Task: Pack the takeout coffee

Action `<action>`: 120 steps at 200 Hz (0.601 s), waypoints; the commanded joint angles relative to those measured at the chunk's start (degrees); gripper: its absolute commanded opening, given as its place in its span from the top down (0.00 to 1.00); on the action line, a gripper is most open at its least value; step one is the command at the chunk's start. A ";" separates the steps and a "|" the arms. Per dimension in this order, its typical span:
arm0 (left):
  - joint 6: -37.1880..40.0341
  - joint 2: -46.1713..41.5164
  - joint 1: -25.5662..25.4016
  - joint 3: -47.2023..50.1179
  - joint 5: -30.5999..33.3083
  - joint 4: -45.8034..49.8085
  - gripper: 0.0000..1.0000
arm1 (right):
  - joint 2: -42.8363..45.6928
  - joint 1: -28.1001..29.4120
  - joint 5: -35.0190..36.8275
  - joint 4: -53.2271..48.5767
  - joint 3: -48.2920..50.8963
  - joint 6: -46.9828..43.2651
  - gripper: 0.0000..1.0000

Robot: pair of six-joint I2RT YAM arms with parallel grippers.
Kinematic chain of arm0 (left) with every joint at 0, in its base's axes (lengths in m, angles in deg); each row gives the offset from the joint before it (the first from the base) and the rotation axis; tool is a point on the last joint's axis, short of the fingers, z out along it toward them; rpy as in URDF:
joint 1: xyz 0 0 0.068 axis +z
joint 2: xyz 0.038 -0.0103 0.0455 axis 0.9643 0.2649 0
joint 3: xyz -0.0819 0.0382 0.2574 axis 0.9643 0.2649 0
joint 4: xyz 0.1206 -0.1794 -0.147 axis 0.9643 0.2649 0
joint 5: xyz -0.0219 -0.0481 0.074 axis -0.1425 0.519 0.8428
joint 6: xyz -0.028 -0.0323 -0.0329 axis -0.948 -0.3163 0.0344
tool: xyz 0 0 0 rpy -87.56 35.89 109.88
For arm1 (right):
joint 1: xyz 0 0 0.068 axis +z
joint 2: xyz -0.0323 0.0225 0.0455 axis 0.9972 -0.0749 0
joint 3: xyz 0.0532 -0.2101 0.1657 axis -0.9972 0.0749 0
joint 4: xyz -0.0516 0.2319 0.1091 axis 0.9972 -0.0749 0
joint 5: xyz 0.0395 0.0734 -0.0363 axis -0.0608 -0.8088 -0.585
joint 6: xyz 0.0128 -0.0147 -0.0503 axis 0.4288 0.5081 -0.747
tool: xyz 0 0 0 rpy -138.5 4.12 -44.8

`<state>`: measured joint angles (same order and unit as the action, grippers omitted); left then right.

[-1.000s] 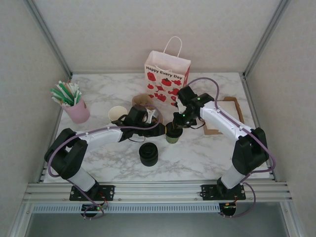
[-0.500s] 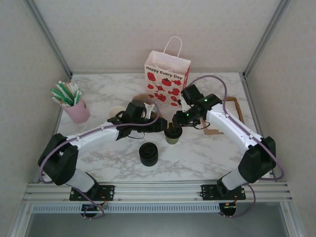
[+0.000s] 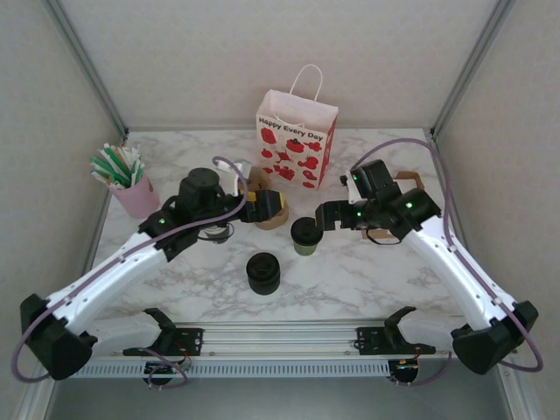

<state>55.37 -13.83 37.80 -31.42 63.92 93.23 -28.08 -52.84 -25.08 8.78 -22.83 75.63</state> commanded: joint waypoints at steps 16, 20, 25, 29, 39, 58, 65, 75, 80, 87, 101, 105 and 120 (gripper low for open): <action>3.21 -3.70 -0.49 0.17 10.31 4.36 0.00 | -0.09 -3.06 7.87 -2.42 4.25 0.68 0.01; 3.42 -3.59 -0.45 0.41 10.76 4.17 0.00 | -0.67 -3.59 8.13 -2.18 4.57 0.58 0.01; 3.49 -3.44 -0.43 0.71 11.34 3.88 0.00 | -1.51 -4.48 8.42 -1.84 4.99 0.46 0.01; 3.57 -3.22 -0.39 0.98 11.63 3.45 0.00 | -2.28 -5.19 8.33 -1.54 5.15 0.23 0.01; 3.80 -2.61 -0.34 1.34 12.03 2.59 0.00 | -4.37 -6.67 7.87 -0.19 5.71 -0.31 0.03; 4.04 -0.56 -0.11 1.46 12.48 1.35 0.00 | -9.62 -8.56 7.26 2.41 5.77 -1.18 0.14; 4.06 0.23 -0.07 1.37 12.61 1.17 0.00 | -11.90 -8.99 7.32 3.39 5.54 -1.55 0.21; 3.94 1.15 0.10 1.60 12.66 0.63 0.00 | -15.00 -9.48 7.30 4.71 5.06 -2.14 0.30; 3.96 1.63 0.18 1.71 12.50 0.37 0.00 | -16.56 -9.64 7.29 5.35 4.81 -2.33 0.34; 3.95 2.07 0.27 1.93 12.12 -0.16 0.00 | -18.69 -10.11 6.62 6.37 4.53 -2.62 0.39; 3.86 2.88 0.45 2.00 11.53 -0.73 0.00 | -23.36 -10.69 5.82 7.94 2.83 -2.88 0.48; 3.88 2.99 0.53 1.98 11.43 -0.88 0.00 | -24.62 -10.91 5.65 8.25 2.07 -2.96 0.49; 3.89 3.39 0.62 2.15 11.26 -1.31 0.00 | -30.71 -11.11 6.80 8.73 -1.59 -3.36 0.54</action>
<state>58.19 -10.73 38.00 -29.91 74.63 94.15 -52.10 -63.22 -19.05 14.59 -18.98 73.40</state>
